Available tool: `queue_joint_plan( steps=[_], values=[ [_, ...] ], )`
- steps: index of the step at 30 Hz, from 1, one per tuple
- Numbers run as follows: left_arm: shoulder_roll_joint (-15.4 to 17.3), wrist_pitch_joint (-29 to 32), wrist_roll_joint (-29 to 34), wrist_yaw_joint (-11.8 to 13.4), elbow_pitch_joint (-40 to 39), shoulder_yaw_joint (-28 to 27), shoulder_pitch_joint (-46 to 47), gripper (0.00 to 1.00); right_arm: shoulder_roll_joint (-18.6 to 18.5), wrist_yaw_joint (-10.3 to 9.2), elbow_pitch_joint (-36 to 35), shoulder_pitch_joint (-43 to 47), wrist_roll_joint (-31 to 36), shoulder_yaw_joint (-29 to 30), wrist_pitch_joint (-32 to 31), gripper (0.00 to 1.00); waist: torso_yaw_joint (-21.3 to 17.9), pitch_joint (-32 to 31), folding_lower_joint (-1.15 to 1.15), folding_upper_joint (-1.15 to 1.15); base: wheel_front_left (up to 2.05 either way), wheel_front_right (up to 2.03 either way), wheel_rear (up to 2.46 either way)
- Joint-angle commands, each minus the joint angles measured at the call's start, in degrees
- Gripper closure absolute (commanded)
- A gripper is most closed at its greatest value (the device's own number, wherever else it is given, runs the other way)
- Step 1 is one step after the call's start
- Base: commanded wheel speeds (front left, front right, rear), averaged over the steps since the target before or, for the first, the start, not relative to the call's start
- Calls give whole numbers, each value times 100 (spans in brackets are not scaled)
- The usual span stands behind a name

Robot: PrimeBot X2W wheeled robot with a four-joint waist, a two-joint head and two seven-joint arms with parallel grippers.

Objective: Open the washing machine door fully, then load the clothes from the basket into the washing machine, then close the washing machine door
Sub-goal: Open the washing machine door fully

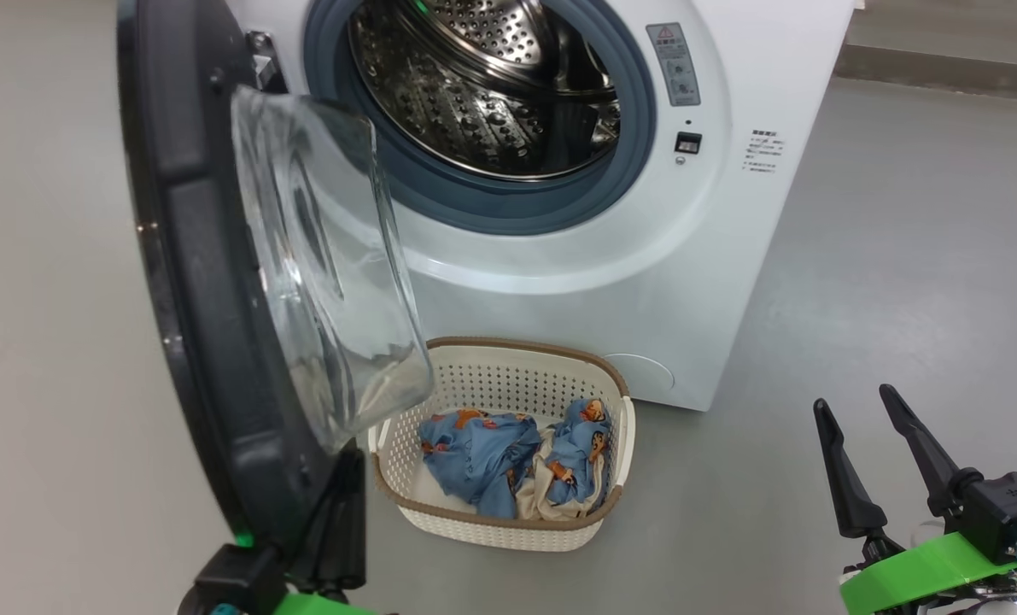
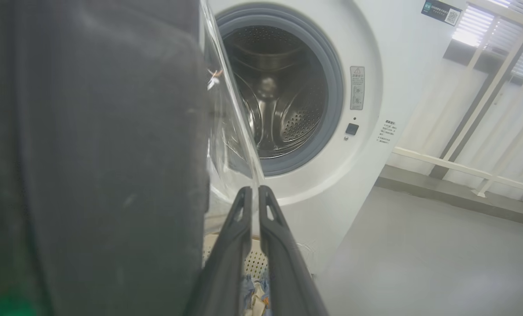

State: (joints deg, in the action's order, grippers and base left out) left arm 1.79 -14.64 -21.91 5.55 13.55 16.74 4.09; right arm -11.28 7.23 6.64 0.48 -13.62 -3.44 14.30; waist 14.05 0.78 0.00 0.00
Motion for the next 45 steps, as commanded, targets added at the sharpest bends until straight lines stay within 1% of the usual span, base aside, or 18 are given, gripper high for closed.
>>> queue_joint_plan(
  steps=[1, 11, 16, 25, 32, 36, 41, 45],
  values=[
    [123, -36, 51, 76, -167, -340, 33, 100, -94, 25, -148, -47, 55, -94, 70, 0, 46, 1, 0, 0, 0, 0, 0],
    [279, -36, 136, 168, -298, -1015, -145, 100, -63, 25, -142, -24, 52, -110, 70, 0, 233, -30, 0, 0, 0, 0, 0],
    [379, -36, 150, 204, -276, -1305, -128, 100, -33, 25, -141, -20, 63, -125, 70, 0, 253, -45, 0, 0, 0, 0, 0],
    [567, -36, 134, 344, -136, -1842, 45, 100, 1, 25, -128, 24, 50, -120, 70, 0, 274, -31, 0, 0, 0, 0, 0],
    [758, -36, 81, 327, 110, -2258, 334, 100, -27, 25, -124, 5, 39, -102, 70, 0, 268, 74, 0, 0, 0, 0, 0],
    [810, -36, 88, 298, 223, -2432, 520, 100, -41, 25, -127, -3, 40, -74, 70, 0, 285, 137, 0, 0, 0, 0, 0],
    [891, -36, 158, 247, 489, -2725, 882, 100, -99, 25, -126, -47, 30, -74, 70, 0, 299, 260, 0, 0, 0, 0, 0],
    [926, -36, 290, 255, 655, -2958, 1124, 100, -156, 25, -144, -109, 17, -76, 70, 0, 293, 368, 0, 0, 0, 0, 0]
  ],
)
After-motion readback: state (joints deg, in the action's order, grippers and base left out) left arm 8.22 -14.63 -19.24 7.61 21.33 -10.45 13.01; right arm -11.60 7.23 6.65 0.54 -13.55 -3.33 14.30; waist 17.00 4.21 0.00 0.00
